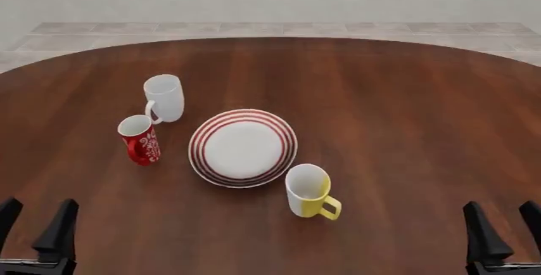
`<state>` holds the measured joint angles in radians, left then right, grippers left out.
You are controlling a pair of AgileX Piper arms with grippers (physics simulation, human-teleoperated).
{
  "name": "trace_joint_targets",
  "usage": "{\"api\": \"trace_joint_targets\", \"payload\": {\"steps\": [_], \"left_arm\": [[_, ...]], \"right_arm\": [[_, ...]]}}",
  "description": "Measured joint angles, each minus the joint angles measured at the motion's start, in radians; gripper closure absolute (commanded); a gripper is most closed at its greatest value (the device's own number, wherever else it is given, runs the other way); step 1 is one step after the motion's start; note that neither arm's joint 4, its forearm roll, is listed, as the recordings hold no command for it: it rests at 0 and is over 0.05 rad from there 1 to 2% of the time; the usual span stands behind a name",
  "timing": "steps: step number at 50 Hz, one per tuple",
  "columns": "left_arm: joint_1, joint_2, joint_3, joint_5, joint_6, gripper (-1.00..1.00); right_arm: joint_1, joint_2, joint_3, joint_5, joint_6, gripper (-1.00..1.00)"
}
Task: Pick up the red mug and put it on the plate
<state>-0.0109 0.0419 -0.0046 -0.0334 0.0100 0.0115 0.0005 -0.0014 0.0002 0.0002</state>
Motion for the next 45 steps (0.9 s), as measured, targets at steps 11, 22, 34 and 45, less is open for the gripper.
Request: {"api": "trace_joint_targets", "payload": {"steps": [11,22,34,45], "left_arm": [[-0.044,0.074,-0.006,-0.065,0.002,-1.00],[-0.075,0.020,-0.003,-0.011,0.009,-1.00],[-0.105,0.071,-0.075,0.007,-0.012,-1.00],[-0.094,0.278,-0.179,-0.058,-0.037,-1.00]], "right_arm": [[-0.007,0.008,-0.003,0.005,0.013,-1.00],[-0.003,0.003,-0.011,0.016,0.001,-1.00],[0.003,0.002,-0.015,0.024,-0.007,-1.00],[0.010,0.005,-0.013,0.022,-0.014,-1.00]]}}
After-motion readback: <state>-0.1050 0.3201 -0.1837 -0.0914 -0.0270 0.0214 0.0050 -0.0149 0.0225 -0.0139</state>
